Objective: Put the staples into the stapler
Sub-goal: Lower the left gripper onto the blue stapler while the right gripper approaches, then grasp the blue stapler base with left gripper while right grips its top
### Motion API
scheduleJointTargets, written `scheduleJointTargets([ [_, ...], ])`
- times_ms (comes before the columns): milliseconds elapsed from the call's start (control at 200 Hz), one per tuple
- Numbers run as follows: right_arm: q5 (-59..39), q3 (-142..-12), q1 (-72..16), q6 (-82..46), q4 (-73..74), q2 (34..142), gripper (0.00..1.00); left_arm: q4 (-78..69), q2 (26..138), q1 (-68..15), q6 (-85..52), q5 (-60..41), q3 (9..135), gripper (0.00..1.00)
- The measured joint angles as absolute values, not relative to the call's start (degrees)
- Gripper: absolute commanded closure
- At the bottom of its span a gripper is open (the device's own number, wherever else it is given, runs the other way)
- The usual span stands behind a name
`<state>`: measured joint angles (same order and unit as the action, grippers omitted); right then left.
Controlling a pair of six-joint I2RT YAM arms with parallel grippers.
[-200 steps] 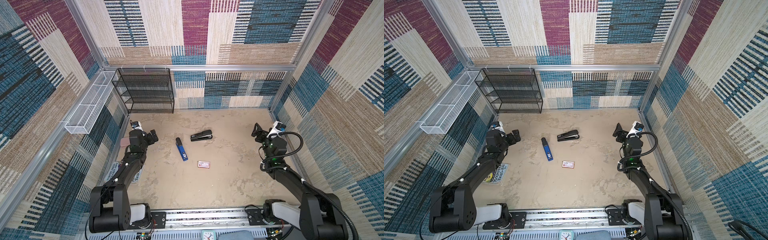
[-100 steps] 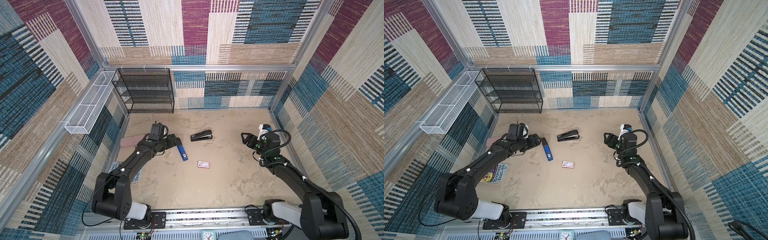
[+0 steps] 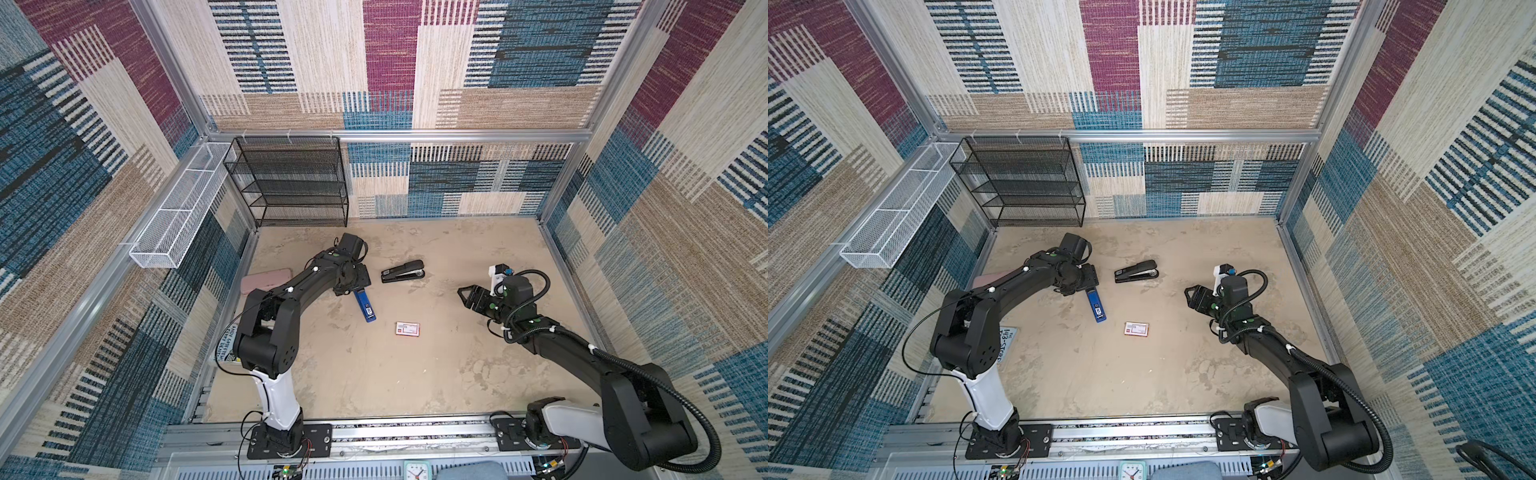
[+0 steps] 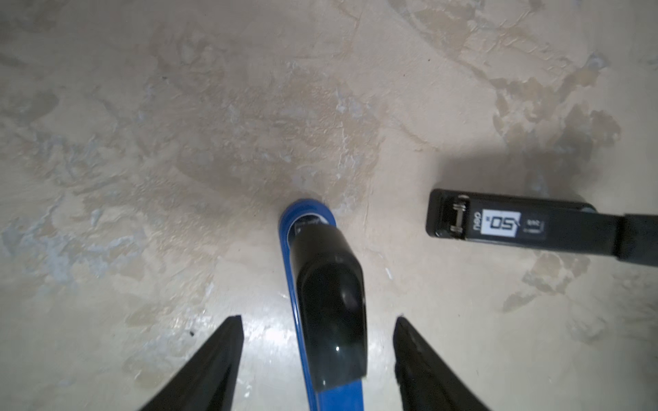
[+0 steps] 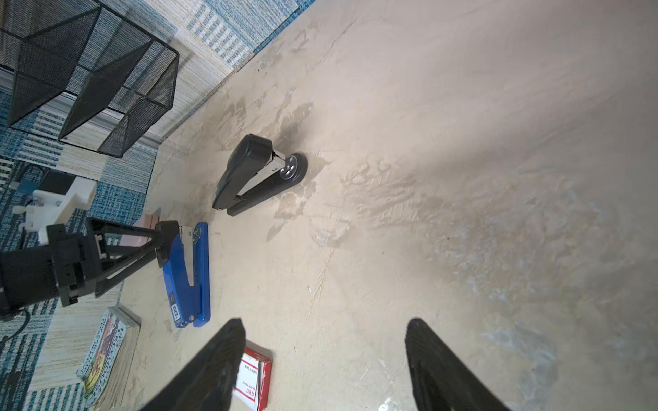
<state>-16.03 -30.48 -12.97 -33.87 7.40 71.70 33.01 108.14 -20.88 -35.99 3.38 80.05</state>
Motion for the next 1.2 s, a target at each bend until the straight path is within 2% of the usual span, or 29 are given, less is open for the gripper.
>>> scheduleJointTargets([
  [160,-16.0,-30.5,-14.0,-34.2,7.5,73.9,0.27,34.5,112.2,-21.1,-36.0,3.8,83.9,0.58],
  [351,-16.2,-31.6,-16.3,-34.4,7.6,77.2,0.3,35.3,112.5,-21.4,-35.5,3.7,84.3,0.9],
  [461,-17.5,-32.9,-17.4,-34.6,8.7,80.1,0.36,35.9,110.6,-21.5,-34.6,3.1,83.0,1.0],
  [561,-19.4,-34.4,-18.3,-35.3,10.3,82.8,0.43,36.9,108.0,-22.3,-32.8,2.8,82.0,1.0],
  [916,-29.2,-40.2,-22.1,-39.0,18.1,89.1,0.49,39.7,98.1,-26.1,-24.9,1.4,80.7,1.0],
  [1032,-32.8,-41.8,-23.1,-40.9,21.7,91.4,0.57,40.1,95.7,-28.5,-22.8,-0.8,80.6,1.0],
  [1197,-37.2,-43.2,-24.3,-44.6,26.2,94.7,0.58,39.5,92.5,-32.6,-21.8,-3.4,79.6,1.0],
])
